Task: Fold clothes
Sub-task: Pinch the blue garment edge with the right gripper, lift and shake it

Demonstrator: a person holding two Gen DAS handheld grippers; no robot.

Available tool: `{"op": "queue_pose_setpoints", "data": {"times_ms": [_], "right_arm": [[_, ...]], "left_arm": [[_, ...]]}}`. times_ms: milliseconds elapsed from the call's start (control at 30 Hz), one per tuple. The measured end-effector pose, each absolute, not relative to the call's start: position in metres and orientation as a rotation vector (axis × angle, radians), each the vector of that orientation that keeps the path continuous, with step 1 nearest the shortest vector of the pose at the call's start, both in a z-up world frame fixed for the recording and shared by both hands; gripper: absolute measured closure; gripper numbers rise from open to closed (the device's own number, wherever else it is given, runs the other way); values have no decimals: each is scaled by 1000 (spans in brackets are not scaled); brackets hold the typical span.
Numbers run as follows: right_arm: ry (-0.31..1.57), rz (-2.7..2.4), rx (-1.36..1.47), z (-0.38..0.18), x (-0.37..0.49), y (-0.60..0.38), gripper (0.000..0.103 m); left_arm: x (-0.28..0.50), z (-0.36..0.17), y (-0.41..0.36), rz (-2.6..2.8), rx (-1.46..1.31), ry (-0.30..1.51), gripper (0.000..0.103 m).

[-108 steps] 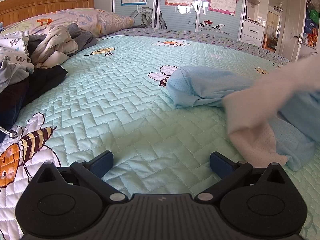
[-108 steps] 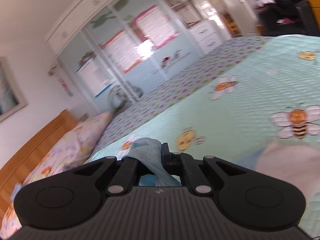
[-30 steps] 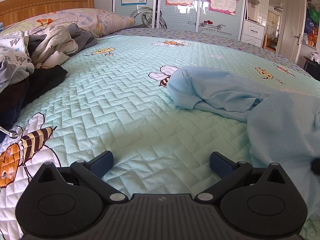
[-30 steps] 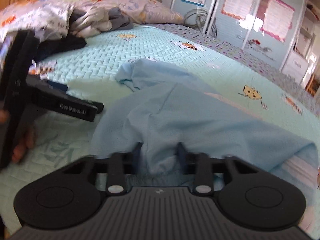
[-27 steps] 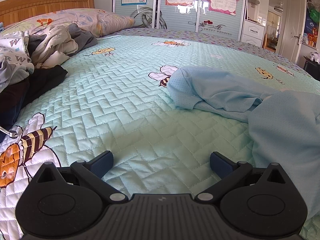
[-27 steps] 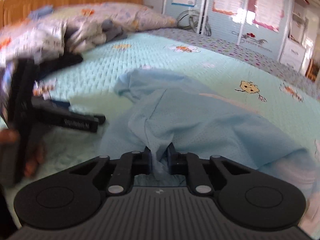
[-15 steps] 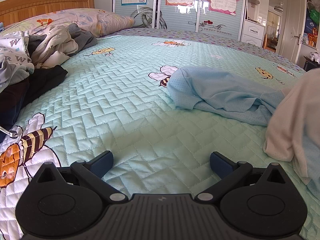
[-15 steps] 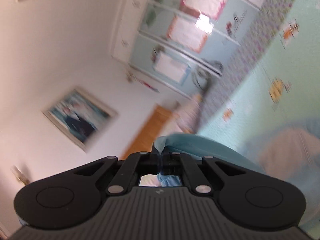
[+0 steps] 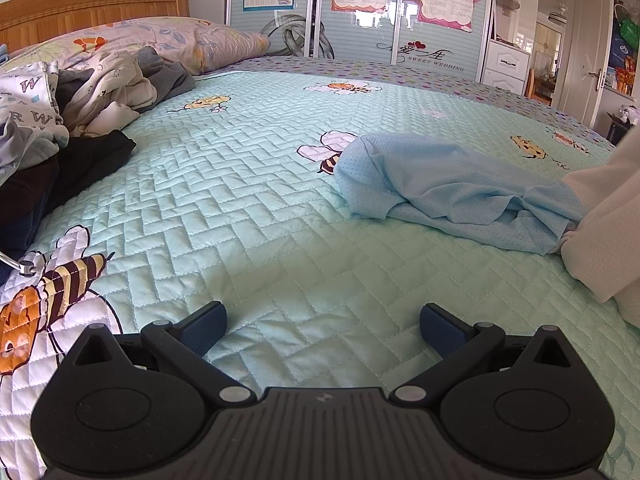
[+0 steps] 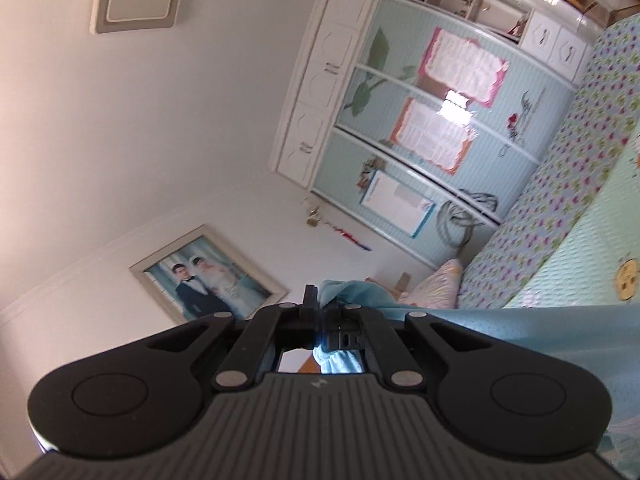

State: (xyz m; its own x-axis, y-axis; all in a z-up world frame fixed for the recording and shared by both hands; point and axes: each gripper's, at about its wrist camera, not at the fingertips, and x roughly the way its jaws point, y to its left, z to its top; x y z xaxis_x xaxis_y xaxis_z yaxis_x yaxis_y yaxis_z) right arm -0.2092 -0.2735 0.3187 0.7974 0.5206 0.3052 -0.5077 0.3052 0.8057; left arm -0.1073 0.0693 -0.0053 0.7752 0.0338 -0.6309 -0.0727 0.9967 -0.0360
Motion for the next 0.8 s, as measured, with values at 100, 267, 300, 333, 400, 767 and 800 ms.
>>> {"op": "queue_pose_setpoints", "data": {"times_ms": [100, 267, 300, 333, 400, 767, 800], "right_arm": [[-30, 692, 1069, 331, -217, -280, 101], [-95, 601, 1070, 324, -239, -327, 101], [-95, 558, 1074, 315, -244, -340, 101], [-93, 511, 1076, 304, -250, -354, 101], [-65, 373, 1063, 280, -261, -382, 100], [381, -401, 392, 155, -256, -406, 51], [391, -406, 293, 151, -247, -390, 50]], "left_arm": [[-107, -5, 70, 57, -60, 681, 0], [-107, -5, 70, 57, -62, 681, 0], [-108, -5, 70, 57, -62, 681, 0], [-108, -5, 70, 57, -62, 681, 0], [-108, -5, 70, 57, -62, 681, 0], [-107, -5, 69, 63, -54, 683, 0], [-107, -5, 69, 63, -54, 683, 0]]}}
